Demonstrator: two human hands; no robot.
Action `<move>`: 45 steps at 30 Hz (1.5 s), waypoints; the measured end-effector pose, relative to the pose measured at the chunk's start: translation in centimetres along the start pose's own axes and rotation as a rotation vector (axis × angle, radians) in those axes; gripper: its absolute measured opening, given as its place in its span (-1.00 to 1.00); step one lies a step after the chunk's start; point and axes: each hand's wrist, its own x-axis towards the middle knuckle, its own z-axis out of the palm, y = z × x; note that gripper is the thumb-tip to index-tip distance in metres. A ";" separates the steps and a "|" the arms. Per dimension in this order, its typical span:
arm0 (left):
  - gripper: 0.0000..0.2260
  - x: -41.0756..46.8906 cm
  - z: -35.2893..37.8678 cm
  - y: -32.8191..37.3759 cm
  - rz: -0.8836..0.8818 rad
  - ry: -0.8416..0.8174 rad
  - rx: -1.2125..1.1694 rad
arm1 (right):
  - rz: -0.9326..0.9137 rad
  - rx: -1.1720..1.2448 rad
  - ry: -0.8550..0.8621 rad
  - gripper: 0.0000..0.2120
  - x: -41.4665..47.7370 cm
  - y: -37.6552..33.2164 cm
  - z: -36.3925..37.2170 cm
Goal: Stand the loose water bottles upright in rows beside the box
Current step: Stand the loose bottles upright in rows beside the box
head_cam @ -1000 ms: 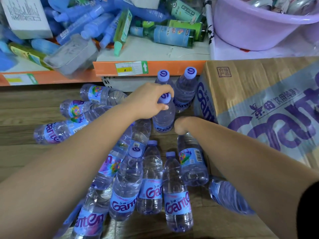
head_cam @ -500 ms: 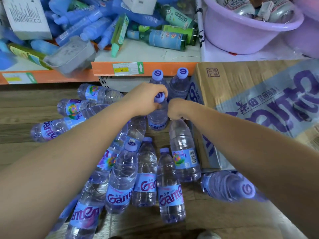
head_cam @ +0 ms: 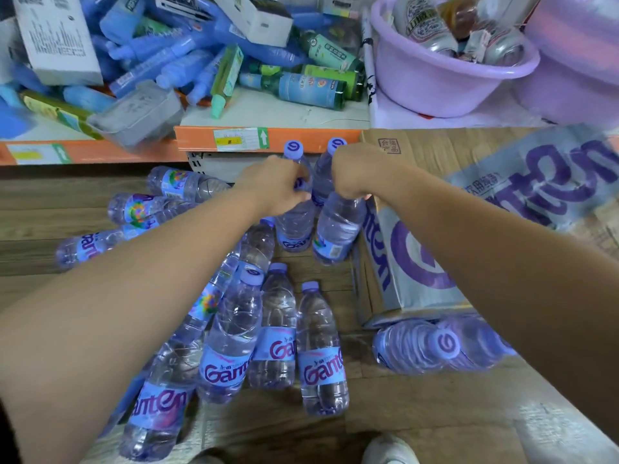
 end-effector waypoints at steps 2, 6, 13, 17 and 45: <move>-0.69 0.3 0.1 0.0 -0.005 0.004 -0.012 | 0.011 0.008 0.030 -0.78 -0.1 -0.3 0.3; -0.69 0.5 0.3 0.1 -0.013 0.011 -0.010 | 0.090 0.080 0.088 -0.63 0.6 -0.5 1.2; -0.72 0.7 0.9 0.0 0.028 0.051 -0.068 | 0.217 0.264 0.148 -0.73 2.9 0.4 3.1; -0.71 0.6 1.3 -0.2 0.051 0.068 -0.081 | 0.193 0.294 -0.051 -0.65 2.2 0.0 2.0; -0.68 0.2 1.5 -0.1 0.068 0.081 0.020 | 0.123 0.289 0.239 -0.59 0.6 0.7 3.5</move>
